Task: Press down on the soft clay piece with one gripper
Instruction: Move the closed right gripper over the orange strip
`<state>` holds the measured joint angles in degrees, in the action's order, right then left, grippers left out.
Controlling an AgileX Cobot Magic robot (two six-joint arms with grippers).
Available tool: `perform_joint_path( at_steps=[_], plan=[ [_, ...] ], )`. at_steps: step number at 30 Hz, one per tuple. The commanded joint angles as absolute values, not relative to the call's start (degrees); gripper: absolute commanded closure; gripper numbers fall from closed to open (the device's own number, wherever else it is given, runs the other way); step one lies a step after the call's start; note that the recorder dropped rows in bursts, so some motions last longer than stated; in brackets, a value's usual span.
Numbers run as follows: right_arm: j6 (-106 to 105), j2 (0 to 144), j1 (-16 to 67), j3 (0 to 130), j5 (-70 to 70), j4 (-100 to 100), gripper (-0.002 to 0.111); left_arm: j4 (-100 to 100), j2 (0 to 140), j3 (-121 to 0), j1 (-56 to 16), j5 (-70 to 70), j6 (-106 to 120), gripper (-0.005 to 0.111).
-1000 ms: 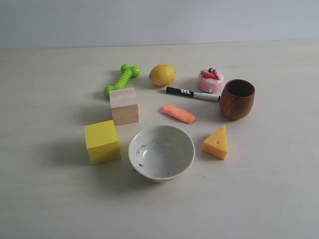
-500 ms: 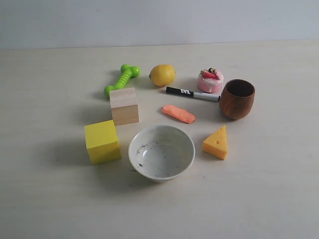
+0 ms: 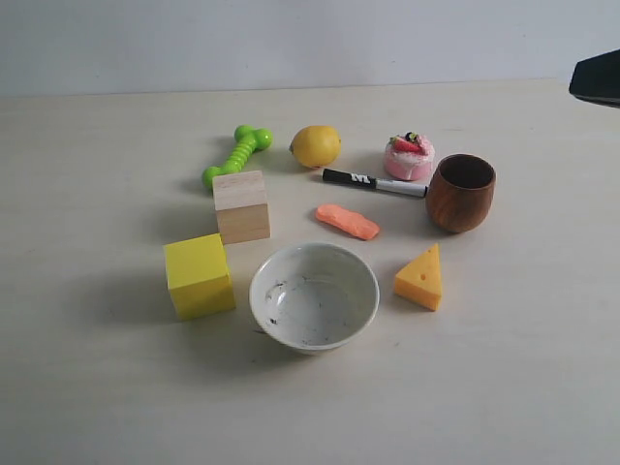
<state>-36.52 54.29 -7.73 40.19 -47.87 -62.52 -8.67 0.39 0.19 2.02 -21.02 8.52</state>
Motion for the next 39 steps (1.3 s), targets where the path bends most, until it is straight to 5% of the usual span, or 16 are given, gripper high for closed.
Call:
perform_joint_path(
  at_steps=[1,26,32,39],
  plan=[
    [-40.17,57.25,-5.01,42.43,-47.46,-63.95,0.107,-9.0,0.0,0.0,1.69,-20.53,8.45,0.107],
    [-40.44,60.72,-1.73,43.26,-36.79,-70.26,0.107,-9.0,0.0,0.0,1.69,-20.53,8.45,0.107],
    [-35.57,65.09,7.21,44.08,-34.4,-63.46,0.108,-9.0,0.0,0.0,1.69,-20.53,8.45,0.107],
    [-3.27,72.71,18.28,53.24,-34.31,-32.94,0.108,-9.0,0.0,0.0,1.69,-20.53,8.45,0.107]
  ],
)
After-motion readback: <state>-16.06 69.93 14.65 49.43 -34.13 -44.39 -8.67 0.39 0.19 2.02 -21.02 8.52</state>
